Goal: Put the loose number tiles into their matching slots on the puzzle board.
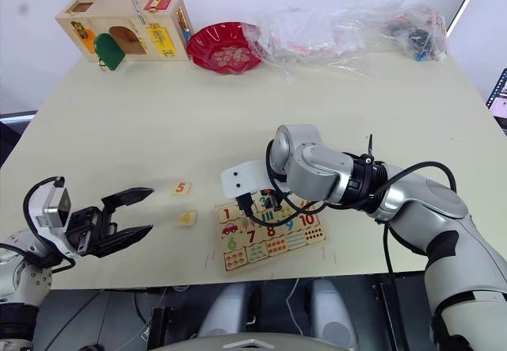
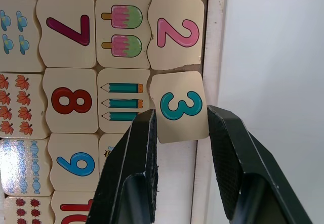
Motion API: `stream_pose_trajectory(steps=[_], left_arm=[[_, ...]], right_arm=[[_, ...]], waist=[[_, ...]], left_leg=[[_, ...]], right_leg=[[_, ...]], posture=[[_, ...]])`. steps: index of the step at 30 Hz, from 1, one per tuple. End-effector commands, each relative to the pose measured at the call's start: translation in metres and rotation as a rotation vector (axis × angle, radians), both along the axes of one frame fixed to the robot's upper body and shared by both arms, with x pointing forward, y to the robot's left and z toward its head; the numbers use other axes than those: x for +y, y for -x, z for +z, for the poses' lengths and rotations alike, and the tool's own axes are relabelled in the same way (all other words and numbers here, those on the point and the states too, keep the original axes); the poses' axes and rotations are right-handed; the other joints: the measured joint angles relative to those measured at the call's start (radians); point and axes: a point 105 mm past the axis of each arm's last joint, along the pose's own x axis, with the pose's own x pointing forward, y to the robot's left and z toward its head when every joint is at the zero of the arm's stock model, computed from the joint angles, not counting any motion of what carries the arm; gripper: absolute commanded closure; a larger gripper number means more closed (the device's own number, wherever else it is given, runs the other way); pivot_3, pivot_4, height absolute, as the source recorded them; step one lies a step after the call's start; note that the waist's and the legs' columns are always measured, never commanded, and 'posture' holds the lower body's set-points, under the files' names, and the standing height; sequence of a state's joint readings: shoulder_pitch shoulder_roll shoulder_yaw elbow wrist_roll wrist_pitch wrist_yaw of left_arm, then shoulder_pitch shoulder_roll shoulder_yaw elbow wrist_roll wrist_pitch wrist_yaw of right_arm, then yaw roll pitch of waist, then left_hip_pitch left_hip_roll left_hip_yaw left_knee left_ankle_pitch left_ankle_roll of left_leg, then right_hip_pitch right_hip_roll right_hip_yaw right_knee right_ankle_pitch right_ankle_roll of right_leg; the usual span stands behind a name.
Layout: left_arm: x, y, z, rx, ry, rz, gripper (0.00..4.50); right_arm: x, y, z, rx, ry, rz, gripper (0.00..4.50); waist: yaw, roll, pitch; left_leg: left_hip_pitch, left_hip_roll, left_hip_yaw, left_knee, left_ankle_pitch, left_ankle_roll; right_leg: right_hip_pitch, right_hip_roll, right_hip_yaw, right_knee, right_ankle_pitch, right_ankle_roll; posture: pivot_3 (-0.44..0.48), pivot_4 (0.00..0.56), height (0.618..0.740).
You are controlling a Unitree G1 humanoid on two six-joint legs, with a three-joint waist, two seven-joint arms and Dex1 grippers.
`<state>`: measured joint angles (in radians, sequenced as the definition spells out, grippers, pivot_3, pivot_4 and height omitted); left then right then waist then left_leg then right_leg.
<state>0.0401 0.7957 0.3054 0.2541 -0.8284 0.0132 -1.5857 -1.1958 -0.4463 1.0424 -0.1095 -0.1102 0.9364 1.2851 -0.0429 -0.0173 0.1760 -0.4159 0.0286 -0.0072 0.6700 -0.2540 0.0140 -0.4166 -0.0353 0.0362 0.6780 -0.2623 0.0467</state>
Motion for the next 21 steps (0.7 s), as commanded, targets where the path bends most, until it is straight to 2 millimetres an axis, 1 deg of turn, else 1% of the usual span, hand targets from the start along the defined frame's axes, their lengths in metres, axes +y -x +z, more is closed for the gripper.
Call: stream_pose_trajectory(steps=[1, 12, 13, 14, 18, 19, 21], left_arm=[[0.0003, 0.0022, 0.0102, -0.050, 0.000, -0.023, 0.00], [0.0003, 0.0033, 0.0097, -0.050, 0.001, -0.022, 0.00], [0.0004, 0.0033, 0.0097, -0.050, 0.001, -0.022, 0.00], [0.0004, 0.0033, 0.0096, -0.049, 0.001, -0.022, 0.00], [0.0007, 0.0034, 0.0093, -0.047, 0.001, -0.021, 0.00], [0.0008, 0.0034, 0.0093, -0.047, 0.002, -0.021, 0.00], [0.0009, 0.0035, 0.0092, -0.047, 0.002, -0.020, 0.00]], right_arm=[[0.0040, 0.0009, 0.0112, -0.016, -0.045, 0.010, 3.58], [0.0047, 0.0013, 0.0113, -0.014, -0.050, 0.010, 3.58], [0.0047, 0.0015, 0.0113, -0.013, -0.050, 0.010, 2.55], [0.0045, 0.0016, 0.0109, -0.012, -0.050, 0.011, 2.31], [0.0041, 0.0016, 0.0099, -0.010, -0.049, 0.009, 0.43], [0.0041, 0.0011, 0.0099, -0.012, -0.050, 0.008, 0.05], [0.0045, -0.0008, 0.0116, -0.025, -0.064, 0.005, 0.05]], waist=[[0.000, 0.000, 0.000], [0.000, 0.000, 0.000], [0.000, 0.000, 0.000], [0.000, 0.000, 0.000], [0.000, 0.000, 0.000], [0.000, 0.000, 0.000], [0.000, 0.000, 0.000]], left_leg=[[0.000, 0.000, 0.000, 0.000, 0.000, 0.000], [0.000, 0.000, 0.000, 0.000, 0.000, 0.000], [0.000, 0.000, 0.000, 0.000, 0.000, 0.000], [0.000, 0.000, 0.000, 0.000, 0.000, 0.000], [0.000, 0.000, 0.000, 0.000, 0.000, 0.000], [0.000, 0.000, 0.000, 0.000, 0.000, 0.000], [0.000, 0.000, 0.000, 0.000, 0.000, 0.000]], right_leg=[[0.000, 0.000, 0.000, 0.000, 0.000, 0.000], [0.000, 0.000, 0.000, 0.000, 0.000, 0.000], [0.000, 0.000, 0.000, 0.000, 0.000, 0.000], [0.000, 0.000, 0.000, 0.000, 0.000, 0.000], [0.000, 0.000, 0.000, 0.000, 0.000, 0.000], [0.000, 0.000, 0.000, 0.000, 0.000, 0.000], [0.000, 0.000, 0.000, 0.000, 0.000, 0.000]], posture=[[0.000, 0.150, 0.740], [0.000, 0.150, 0.740], [0.000, 0.150, 0.740], [0.000, 0.150, 0.740], [0.000, 0.150, 0.740], [0.000, 0.150, 0.740], [0.000, 0.150, 0.740]])
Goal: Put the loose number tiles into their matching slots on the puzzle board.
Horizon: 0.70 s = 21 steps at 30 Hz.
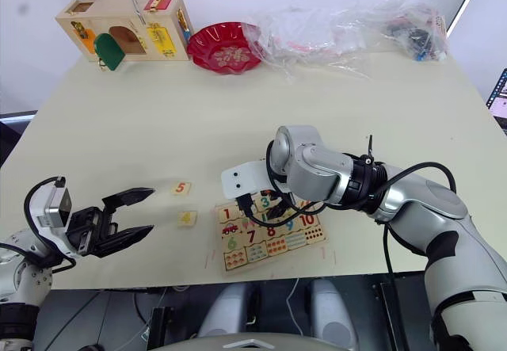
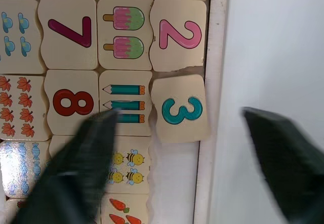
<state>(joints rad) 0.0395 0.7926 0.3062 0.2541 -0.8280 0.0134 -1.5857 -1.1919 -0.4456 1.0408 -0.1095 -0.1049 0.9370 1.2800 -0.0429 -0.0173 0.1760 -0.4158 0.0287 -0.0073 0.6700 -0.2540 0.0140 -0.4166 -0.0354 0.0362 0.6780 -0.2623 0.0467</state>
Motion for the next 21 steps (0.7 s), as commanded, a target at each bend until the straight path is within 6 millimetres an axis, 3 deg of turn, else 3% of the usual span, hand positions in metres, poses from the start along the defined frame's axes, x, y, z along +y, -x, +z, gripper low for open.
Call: stream_pose_trajectory(steps=[1, 10, 16, 20, 21], left_arm=[[0.001, 0.004, 0.009, -0.047, -0.001, -0.020, 0.00], [0.003, 0.004, 0.010, -0.051, 0.000, -0.013, 0.00], [0.005, 0.004, 0.008, -0.049, 0.002, -0.005, 0.00], [0.006, 0.004, 0.008, -0.049, 0.004, -0.002, 0.00], [0.006, 0.004, 0.008, -0.049, 0.003, -0.002, 0.00]], right_arm=[[0.005, -0.002, 0.015, -0.036, -0.077, 0.003, 0.05], [0.010, 0.013, 0.060, 0.105, -0.489, -0.014, 0.05], [-0.007, -0.003, 0.062, 0.075, -0.586, -0.090, 0.05], [-0.009, -0.003, 0.051, 0.104, -0.591, -0.116, 1.99], [-0.010, -0.004, 0.049, 0.105, -0.590, -0.125, 2.15]], waist=[[0.000, 0.000, 0.000], [0.001, 0.000, 0.000], [0.002, -0.001, 0.000], [0.000, -0.001, 0.000], [0.001, -0.001, 0.000]], left_leg=[[0.000, 0.000, 0.000, 0.000, 0.000, 0.000], [0.000, 0.000, 0.000, 0.000, 0.000, 0.000], [0.000, 0.000, 0.000, 0.000, 0.000, 0.000], [0.000, 0.000, 0.000, -0.001, 0.000, 0.000], [0.000, 0.000, 0.000, -0.001, 0.000, 0.000]], right_leg=[[0.000, 0.000, 0.000, 0.000, 0.000, 0.000], [0.000, 0.000, 0.000, 0.000, 0.000, 0.000], [0.001, -0.001, 0.000, 0.000, 0.000, 0.000], [0.001, 0.000, 0.000, -0.001, 0.000, 0.000], [0.000, 0.000, 0.000, -0.001, 0.000, 0.000]], posture=[[0.000, 0.150, 0.740], [0.000, 0.150, 0.740], [0.000, 0.150, 0.740], [0.000, 0.150, 0.740], [0.000, 0.150, 0.740]])
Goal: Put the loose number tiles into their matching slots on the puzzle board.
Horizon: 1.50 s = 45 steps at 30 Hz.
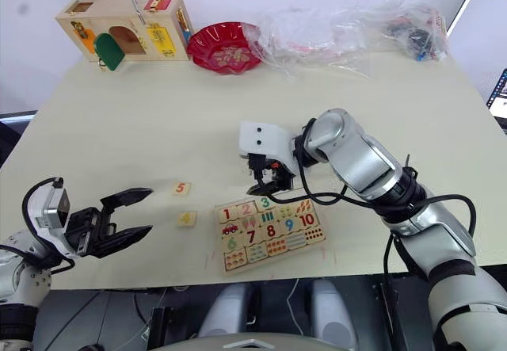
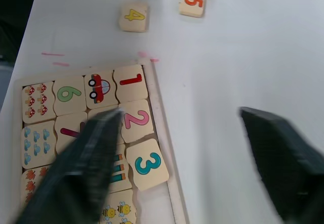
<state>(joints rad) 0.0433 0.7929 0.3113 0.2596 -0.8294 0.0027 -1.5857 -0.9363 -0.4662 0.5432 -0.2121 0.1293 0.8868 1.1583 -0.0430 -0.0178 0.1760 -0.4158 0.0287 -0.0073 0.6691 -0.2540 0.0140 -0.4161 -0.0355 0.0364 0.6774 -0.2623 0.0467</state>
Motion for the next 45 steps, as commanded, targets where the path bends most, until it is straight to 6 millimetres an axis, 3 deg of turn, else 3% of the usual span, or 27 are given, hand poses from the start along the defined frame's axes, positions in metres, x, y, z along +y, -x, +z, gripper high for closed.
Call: stream_pose_trajectory(steps=[1, 5, 17, 45], left_arm=[[0.004, 0.003, 0.008, -0.041, 0.004, -0.010, 0.00], [0.006, 0.003, 0.009, -0.039, 0.001, -0.006, 0.00], [0.016, 0.008, 0.006, -0.023, -0.023, 0.027, 0.00], [0.012, 0.006, 0.008, -0.032, -0.019, 0.012, 0.00]], right_arm=[[-0.001, -0.002, -0.001, -0.016, -0.020, -0.009, 2.80], [-0.007, -0.008, -0.012, -0.009, 0.009, -0.036, 4.42], [-0.021, -0.017, -0.035, 0.017, 0.052, -0.093, 4.42], [-0.021, -0.015, -0.053, 0.050, 0.089, -0.097, 4.42]], waist=[[0.001, 0.000, 0.000], [0.001, 0.000, 0.000], [0.002, 0.000, 0.000], [0.002, 0.000, 0.000]], left_leg=[[0.000, 0.000, 0.000, 0.000, 0.000, 0.000], [0.000, 0.000, 0.000, 0.000, 0.000, 0.000], [0.000, 0.000, 0.000, 0.000, 0.000, 0.000], [0.000, 0.000, 0.000, 0.000, 0.000, 0.000]], right_leg=[[0.000, 0.000, 0.000, 0.000, 0.000, 0.000], [0.000, 0.000, 0.000, 0.000, 0.000, 0.000], [0.000, 0.000, 0.000, 0.000, 0.000, 0.000], [0.000, 0.000, 0.000, 0.000, 0.000, 0.000]], posture=[[0.000, 0.150, 0.740], [0.000, 0.150, 0.740], [0.000, 0.150, 0.740], [0.000, 0.150, 0.740]])
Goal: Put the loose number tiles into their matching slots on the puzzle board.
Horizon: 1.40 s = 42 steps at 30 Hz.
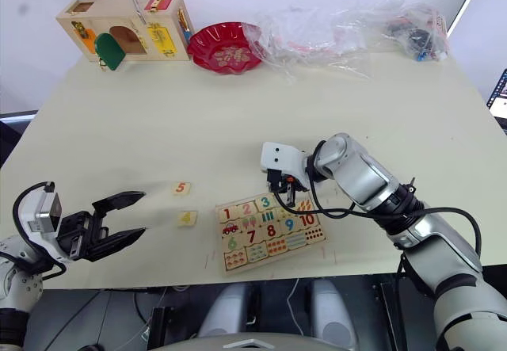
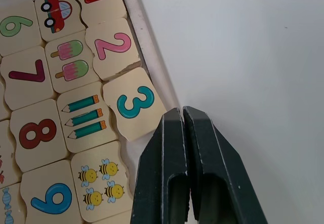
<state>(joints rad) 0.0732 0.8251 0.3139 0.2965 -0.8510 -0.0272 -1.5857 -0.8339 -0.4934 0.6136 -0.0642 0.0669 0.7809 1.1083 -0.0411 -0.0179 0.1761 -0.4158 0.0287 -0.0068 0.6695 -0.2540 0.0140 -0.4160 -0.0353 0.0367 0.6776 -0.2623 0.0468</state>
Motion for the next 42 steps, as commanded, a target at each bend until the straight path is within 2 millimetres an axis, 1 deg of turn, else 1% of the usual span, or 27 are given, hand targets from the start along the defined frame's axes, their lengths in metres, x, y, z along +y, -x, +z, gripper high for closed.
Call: stream_pose_trajectory(steps=[1, 18, 25, 28, 32, 34, 36, 40, 42], left_arm=[[0.000, 0.001, 0.011, -0.048, -0.005, -0.027, 0.00], [0.000, 0.000, 0.013, -0.049, -0.005, -0.030, 0.00], [-0.001, -0.001, 0.013, -0.051, -0.003, -0.034, 0.00], [-0.001, -0.001, 0.012, -0.050, -0.001, -0.033, 0.00], [-0.001, 0.000, 0.011, -0.046, 0.001, -0.030, 0.00], [-0.001, 0.000, 0.011, -0.043, 0.001, -0.029, 0.00], [-0.002, 0.001, 0.010, -0.042, 0.002, -0.029, 0.00], [-0.002, 0.001, 0.009, -0.038, 0.004, -0.023, 0.00], [-0.001, 0.002, 0.008, -0.033, 0.007, -0.013, 0.00]], right_arm=[[0.002, 0.003, 0.002, -0.013, -0.003, 0.016, 4.42], [0.001, 0.009, -0.001, 0.005, 0.013, 0.028, 4.42], [0.003, 0.010, 0.001, 0.003, 0.008, 0.035, 4.42], [0.004, 0.009, 0.004, -0.006, -0.014, 0.031, 4.42], [0.002, 0.006, 0.027, -0.062, -0.146, 0.005, 4.42], [-0.001, 0.010, 0.036, -0.070, -0.222, -0.008, 4.42], [-0.005, 0.012, 0.046, -0.105, -0.333, -0.032, 4.42], [-0.021, 0.025, 0.063, -0.133, -0.564, -0.089, 4.42], [-0.035, 0.041, 0.071, -0.113, -0.679, -0.069, 4.42]], waist=[[0.000, 0.000, 0.000], [0.000, 0.000, 0.000], [0.000, 0.000, 0.000], [0.000, 0.000, 0.000], [0.001, 0.000, 0.000], [0.001, 0.000, 0.000], [0.003, 0.000, 0.000], [0.006, -0.001, 0.000], [0.006, -0.001, 0.000]], left_leg=[[0.000, 0.000, 0.000, 0.000, 0.000, 0.000], [0.000, 0.000, 0.000, 0.000, 0.000, 0.000], [0.000, 0.000, 0.000, 0.000, 0.000, 0.000], [0.000, 0.000, 0.000, 0.000, 0.000, 0.000], [0.000, 0.000, 0.000, 0.000, 0.000, 0.000], [0.000, 0.000, 0.000, 0.000, 0.000, 0.000], [0.000, 0.000, 0.000, 0.000, 0.000, 0.000], [0.000, 0.000, -0.001, 0.000, 0.000, 0.000], [0.000, 0.000, -0.001, 0.000, 0.000, 0.000]], right_leg=[[0.000, 0.000, 0.000, 0.000, 0.000, 0.000], [0.000, 0.000, 0.000, 0.000, 0.000, 0.000], [0.000, 0.000, 0.000, 0.000, 0.000, 0.000], [0.000, 0.000, 0.000, 0.000, 0.000, 0.000], [0.000, 0.000, 0.000, 0.000, 0.000, 0.000], [0.000, 0.000, 0.000, 0.000, 0.000, 0.000], [0.000, 0.000, 0.000, 0.000, 0.000, 0.000], [0.001, 0.000, -0.001, 0.000, 0.000, 0.000], [0.001, 0.000, 0.000, 0.000, 0.000, 0.000]], posture=[[0.000, 0.150, 0.740], [0.000, 0.150, 0.740], [0.000, 0.150, 0.740], [0.000, 0.150, 0.740], [0.000, 0.150, 0.740], [0.000, 0.150, 0.740], [0.000, 0.150, 0.740], [0.000, 0.150, 0.740], [0.000, 0.150, 0.740]])
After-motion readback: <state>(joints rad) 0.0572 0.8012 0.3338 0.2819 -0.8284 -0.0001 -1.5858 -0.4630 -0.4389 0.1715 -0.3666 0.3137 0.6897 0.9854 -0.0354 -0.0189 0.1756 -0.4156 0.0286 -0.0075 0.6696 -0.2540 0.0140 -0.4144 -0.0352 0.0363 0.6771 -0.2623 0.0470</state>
